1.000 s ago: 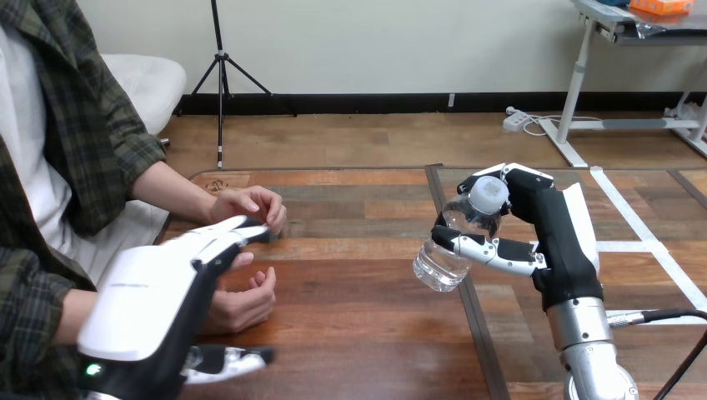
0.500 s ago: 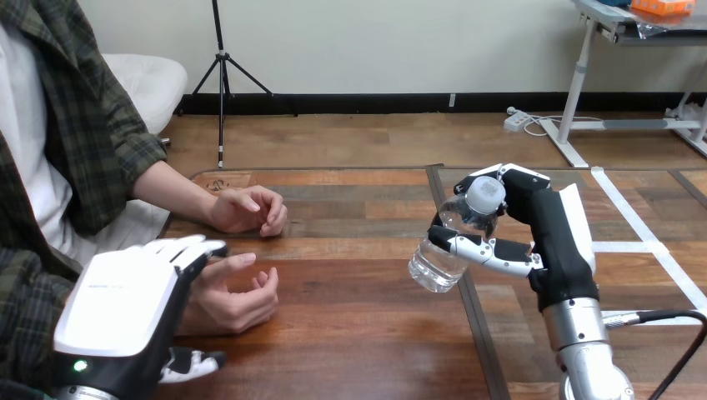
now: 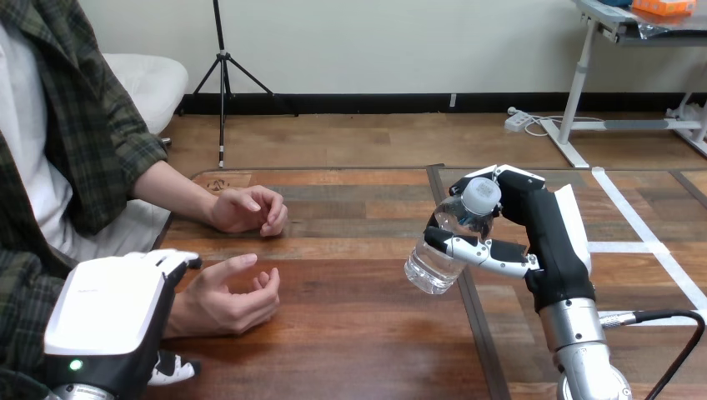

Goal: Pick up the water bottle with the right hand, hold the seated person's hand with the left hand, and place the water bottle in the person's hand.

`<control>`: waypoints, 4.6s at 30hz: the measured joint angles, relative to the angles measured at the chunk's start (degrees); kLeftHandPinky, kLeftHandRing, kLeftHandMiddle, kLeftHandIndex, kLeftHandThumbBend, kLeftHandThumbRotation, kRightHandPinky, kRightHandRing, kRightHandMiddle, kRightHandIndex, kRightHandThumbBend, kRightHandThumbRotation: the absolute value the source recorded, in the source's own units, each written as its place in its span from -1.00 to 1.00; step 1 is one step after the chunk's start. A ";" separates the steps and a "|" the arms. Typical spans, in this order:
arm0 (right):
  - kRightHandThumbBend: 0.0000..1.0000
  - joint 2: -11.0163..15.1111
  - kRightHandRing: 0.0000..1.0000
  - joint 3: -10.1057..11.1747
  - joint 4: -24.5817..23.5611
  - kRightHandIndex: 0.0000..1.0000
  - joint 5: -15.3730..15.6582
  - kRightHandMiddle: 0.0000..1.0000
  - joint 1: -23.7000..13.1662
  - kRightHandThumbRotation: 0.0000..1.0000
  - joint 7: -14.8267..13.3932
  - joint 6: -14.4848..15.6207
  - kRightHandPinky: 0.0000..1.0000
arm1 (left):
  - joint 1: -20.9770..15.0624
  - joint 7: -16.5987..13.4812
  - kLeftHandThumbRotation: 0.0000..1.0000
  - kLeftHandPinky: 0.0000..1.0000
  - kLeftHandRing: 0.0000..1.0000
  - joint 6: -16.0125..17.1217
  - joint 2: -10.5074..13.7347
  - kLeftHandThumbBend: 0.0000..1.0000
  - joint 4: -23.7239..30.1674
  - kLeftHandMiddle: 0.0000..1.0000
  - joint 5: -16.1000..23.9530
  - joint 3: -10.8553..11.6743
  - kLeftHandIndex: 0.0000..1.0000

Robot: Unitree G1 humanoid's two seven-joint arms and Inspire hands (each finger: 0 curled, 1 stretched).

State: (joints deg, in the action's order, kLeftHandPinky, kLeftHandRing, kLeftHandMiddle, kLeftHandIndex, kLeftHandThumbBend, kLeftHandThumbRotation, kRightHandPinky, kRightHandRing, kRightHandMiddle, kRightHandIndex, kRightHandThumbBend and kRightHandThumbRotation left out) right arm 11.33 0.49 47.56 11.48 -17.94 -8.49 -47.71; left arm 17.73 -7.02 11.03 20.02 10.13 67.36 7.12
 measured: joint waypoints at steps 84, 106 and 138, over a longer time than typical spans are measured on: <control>0.48 0.02 -0.16 0.09 0.14 -0.03 -2.34 -0.05 -0.01 -1.00 3.03 0.43 -0.23 | -18.62 3.56 -0.94 0.52 0.58 -18.79 9.36 0.70 -18.68 0.62 -2.26 -17.49 0.59; 0.49 0.05 -0.15 0.09 0.13 -0.03 -2.45 -0.05 -0.01 -1.00 3.12 1.40 -0.22 | -20.11 3.12 -1.00 0.48 0.55 -18.65 9.61 0.68 -20.23 0.59 -5.21 -18.99 0.56; 0.46 0.39 -0.15 0.11 0.07 -0.03 -2.33 -0.05 -0.01 -1.00 3.63 1.83 -0.24 | -20.11 3.70 -1.00 0.47 0.55 -18.56 9.47 0.64 -22.11 0.60 -8.44 -23.39 0.56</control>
State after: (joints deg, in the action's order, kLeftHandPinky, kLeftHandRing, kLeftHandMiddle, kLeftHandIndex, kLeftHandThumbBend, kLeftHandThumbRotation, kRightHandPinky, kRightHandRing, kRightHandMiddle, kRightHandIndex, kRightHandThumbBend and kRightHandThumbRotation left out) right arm 11.72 0.61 47.62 9.15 -17.95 -4.85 -45.88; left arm -2.38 -3.32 -7.53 29.49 -11.97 58.92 -16.26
